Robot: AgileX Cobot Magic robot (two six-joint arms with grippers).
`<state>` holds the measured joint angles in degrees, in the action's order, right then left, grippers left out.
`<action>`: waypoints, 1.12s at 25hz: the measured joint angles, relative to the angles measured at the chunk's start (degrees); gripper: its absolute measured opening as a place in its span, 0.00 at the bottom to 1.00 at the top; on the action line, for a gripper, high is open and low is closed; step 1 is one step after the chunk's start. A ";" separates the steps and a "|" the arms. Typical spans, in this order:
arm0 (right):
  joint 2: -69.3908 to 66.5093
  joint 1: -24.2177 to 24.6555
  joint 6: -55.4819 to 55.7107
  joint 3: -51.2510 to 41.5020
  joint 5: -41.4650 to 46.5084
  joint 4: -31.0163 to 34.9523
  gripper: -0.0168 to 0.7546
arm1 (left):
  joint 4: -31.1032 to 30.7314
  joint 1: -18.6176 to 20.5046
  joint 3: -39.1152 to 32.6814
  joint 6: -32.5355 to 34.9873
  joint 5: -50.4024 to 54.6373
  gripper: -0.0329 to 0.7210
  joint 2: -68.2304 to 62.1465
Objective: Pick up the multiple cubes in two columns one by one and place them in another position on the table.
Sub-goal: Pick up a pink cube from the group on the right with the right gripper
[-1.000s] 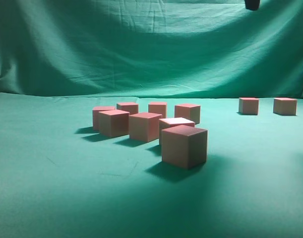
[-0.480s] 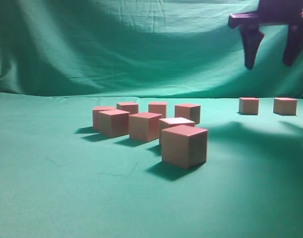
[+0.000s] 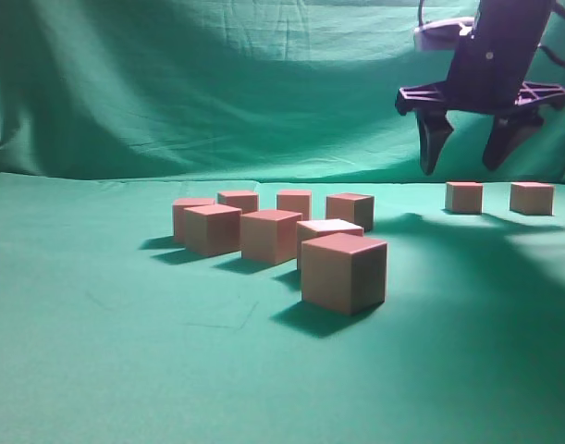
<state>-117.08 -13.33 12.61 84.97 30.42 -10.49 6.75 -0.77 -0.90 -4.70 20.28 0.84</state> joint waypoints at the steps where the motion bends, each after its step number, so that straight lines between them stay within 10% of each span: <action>1: -0.53 0.00 0.00 0.00 -0.91 -0.13 0.71 | 0.00 0.00 0.00 0.00 0.00 0.04 0.00; 9: -3.77 0.00 0.00 0.00 -2.90 -0.36 0.71 | 0.00 0.00 0.00 0.00 0.00 0.04 0.00; 15: -4.44 0.00 0.00 0.00 -3.02 -1.00 0.34 | 0.00 0.00 0.00 0.00 0.00 0.04 0.00; 28: 11.76 0.00 -0.50 7.53 18.62 4.13 0.35 | 0.00 0.00 0.00 0.00 0.00 0.04 0.00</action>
<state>-105.32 -13.33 12.11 92.50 49.04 -6.35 6.75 -0.77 -0.90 -4.70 20.28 0.84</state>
